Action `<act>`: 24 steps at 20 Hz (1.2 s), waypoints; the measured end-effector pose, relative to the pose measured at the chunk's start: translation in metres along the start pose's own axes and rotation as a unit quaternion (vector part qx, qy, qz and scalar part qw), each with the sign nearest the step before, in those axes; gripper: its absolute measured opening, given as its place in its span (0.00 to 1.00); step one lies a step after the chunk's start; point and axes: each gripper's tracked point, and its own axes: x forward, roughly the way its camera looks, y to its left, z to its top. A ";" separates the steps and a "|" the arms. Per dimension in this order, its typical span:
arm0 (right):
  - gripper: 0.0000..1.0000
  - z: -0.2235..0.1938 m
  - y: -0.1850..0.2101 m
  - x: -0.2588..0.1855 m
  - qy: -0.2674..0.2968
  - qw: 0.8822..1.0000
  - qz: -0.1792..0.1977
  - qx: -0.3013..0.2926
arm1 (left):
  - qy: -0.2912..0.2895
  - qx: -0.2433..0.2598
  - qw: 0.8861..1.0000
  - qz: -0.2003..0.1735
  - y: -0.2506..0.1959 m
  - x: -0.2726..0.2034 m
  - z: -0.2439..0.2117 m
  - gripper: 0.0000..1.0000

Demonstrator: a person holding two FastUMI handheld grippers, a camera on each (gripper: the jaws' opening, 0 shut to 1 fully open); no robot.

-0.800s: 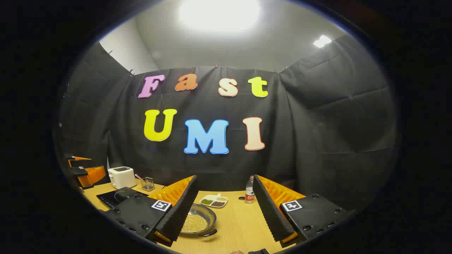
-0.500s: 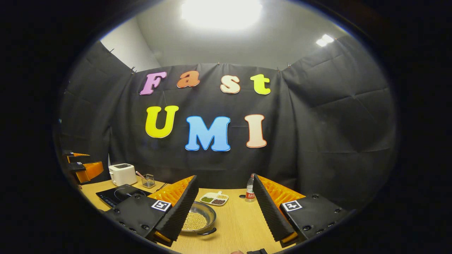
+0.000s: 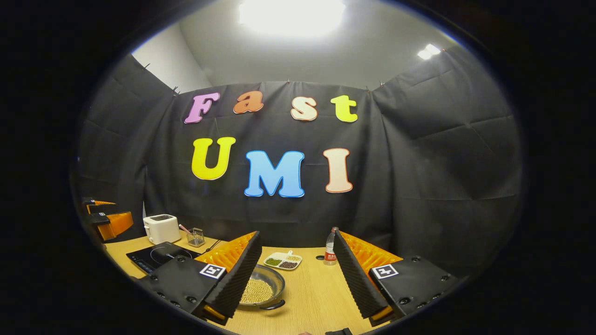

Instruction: First push the handle of the pot to place it horizontally, then grasp the pot with both hands and set it on the induction cooktop.

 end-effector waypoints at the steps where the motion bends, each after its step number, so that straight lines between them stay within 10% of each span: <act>1: 0.98 0.000 0.001 -0.001 0.000 1.000 0.000 0.000 | 0.000 -0.001 1.000 0.001 0.000 0.000 0.000 0.82; 10: 0.89 -0.002 0.005 0.003 0.001 1.000 0.004 0.000 | 0.005 0.005 1.000 0.009 0.004 0.000 -0.002 0.82; 19: 0.46 -0.001 0.007 0.005 0.004 1.000 -0.001 0.011 | 0.001 0.004 1.000 0.014 0.005 -0.001 0.002 0.82; 21: 0.19 -0.003 0.012 0.002 0.009 1.000 0.003 0.012 | 0.000 0.003 1.000 0.015 0.006 -0.001 0.002 0.80; 24: 0.14 -0.008 0.011 0.009 0.016 1.000 -0.004 0.003 | 0.000 0.002 1.000 0.014 0.008 -0.001 0.002 0.82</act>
